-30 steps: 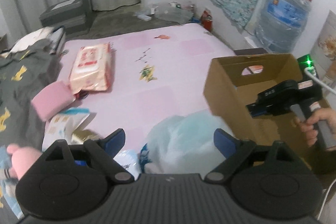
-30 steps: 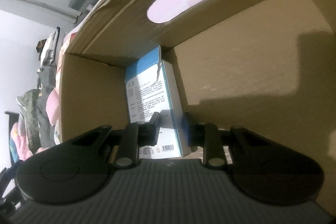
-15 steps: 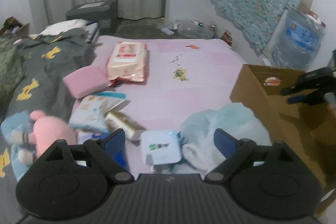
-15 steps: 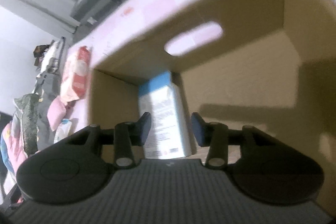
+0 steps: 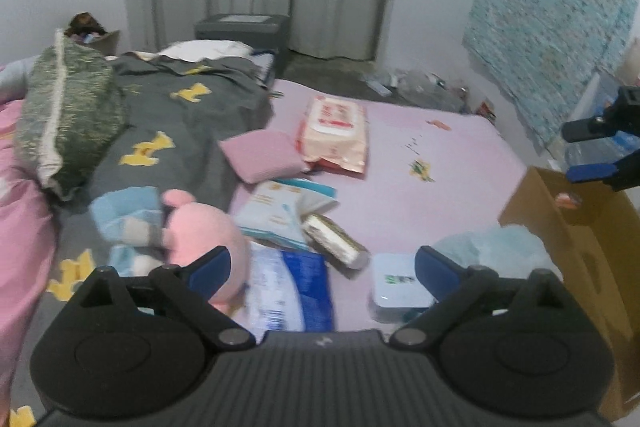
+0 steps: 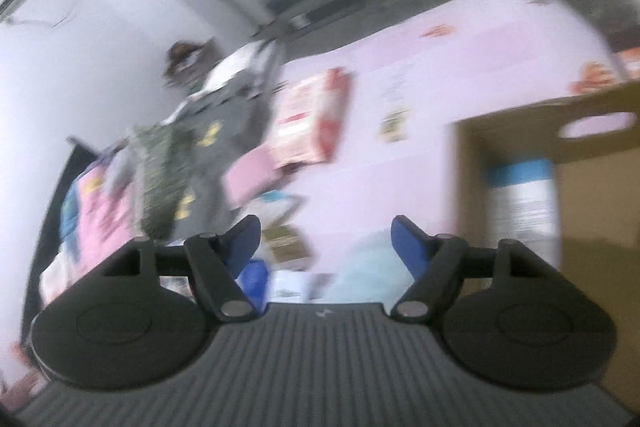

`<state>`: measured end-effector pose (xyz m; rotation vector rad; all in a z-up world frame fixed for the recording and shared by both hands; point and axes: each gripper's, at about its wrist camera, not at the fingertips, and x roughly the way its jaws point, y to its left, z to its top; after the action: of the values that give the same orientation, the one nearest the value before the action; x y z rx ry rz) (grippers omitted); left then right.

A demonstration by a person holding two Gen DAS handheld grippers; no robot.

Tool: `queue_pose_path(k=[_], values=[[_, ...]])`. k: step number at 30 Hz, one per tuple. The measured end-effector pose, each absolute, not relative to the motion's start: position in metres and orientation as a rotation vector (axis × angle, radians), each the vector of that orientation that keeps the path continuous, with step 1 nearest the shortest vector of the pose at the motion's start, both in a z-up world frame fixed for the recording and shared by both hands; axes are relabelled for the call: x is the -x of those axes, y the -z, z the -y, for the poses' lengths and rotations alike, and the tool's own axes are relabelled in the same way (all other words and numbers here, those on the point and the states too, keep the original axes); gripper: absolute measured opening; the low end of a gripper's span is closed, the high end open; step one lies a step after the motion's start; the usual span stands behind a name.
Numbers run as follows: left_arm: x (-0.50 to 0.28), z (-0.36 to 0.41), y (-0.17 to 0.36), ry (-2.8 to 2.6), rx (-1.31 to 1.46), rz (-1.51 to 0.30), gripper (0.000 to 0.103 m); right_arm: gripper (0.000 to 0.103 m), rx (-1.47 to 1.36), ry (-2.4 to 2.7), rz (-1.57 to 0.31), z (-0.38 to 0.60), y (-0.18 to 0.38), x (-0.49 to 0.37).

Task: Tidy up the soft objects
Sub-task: 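Move the right gripper back to the pink bubble-textured pad, then grasp the pink bubble-textured pad with the right gripper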

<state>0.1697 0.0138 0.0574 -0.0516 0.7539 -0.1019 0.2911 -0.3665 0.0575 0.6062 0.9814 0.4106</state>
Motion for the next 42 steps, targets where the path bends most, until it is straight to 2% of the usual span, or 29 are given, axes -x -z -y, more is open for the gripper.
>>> queue_pose_path(k=[9, 17, 23, 31, 35, 42], values=[[-0.186, -0.061, -0.075, 0.132, 0.013, -0.743, 0.099, 0.073, -0.615, -0.51, -1.128, 0.258, -0.059, -0.343], [-0.241, -0.088, -0.091, 0.184, -0.104, -0.688, 0.103, 0.074, -0.609, -0.492, -1.202, 0.174, -0.034, -0.413], [-0.315, -0.091, -0.062, 0.24, -0.205, -0.744, 0.103, 0.074, -0.66, -0.48, -1.303, 0.128, 0.02, -0.464], [-0.389, -0.058, -0.001, 0.367, -0.475, -0.782, 0.102, 0.072, -0.808, -0.404, -1.37, 0.121, 0.091, -0.52], [-0.418, -0.051, 0.019, 0.431, -0.472, -0.826, 0.102, 0.065, -0.856, -0.376, -1.389, 0.125, 0.113, -0.531], [-0.461, -0.044, 0.035, 0.522, -0.479, -0.876, 0.102, 0.064, -0.919, -0.384, -1.4, 0.136, 0.129, -0.541]])
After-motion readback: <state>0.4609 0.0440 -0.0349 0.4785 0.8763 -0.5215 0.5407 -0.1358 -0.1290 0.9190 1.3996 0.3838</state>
